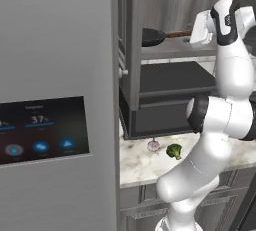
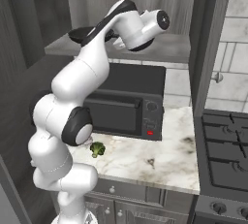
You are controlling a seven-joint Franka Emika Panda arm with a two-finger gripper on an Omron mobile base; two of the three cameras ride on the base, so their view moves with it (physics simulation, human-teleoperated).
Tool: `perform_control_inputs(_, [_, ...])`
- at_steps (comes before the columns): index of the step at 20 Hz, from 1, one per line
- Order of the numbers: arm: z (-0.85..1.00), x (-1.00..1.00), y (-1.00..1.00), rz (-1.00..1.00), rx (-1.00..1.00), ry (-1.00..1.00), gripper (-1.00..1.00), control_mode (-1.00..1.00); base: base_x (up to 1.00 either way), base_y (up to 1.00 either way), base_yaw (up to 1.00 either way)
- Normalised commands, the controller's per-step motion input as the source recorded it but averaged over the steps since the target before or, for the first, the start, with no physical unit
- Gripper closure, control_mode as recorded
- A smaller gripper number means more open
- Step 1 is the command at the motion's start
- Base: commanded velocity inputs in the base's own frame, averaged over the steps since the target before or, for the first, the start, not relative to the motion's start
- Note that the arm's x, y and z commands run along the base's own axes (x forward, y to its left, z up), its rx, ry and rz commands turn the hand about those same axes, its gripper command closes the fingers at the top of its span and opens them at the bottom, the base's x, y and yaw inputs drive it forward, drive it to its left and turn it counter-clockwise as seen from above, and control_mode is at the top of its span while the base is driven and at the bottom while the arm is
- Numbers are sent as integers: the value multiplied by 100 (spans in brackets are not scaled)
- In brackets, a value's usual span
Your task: Pick the pan from the cabinet and place it on the stove. Then turn on the stove burner for the pan.
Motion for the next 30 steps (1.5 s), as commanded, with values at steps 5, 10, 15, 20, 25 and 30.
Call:
perform_control_inputs(5, [-5,16,0,0,-2,0,-100,-100,0,0,0])
perform_control_inputs(10, [-11,24,0,1,-4,0,-100,-100,0,0,0])
perform_control_inputs(15, [-11,27,0,2,-4,0,-100,-100,0,0,0])
perform_control_inputs(20, [-11,30,0,4,-3,0,-100,-100,0,0,0])
perform_control_inputs(25, [-13,29,0,3,-4,0,-100,-100,0,0,0])
perform_control_inputs(30, [-15,20,0,1,-3,-1,-100,-100,0,0,0])
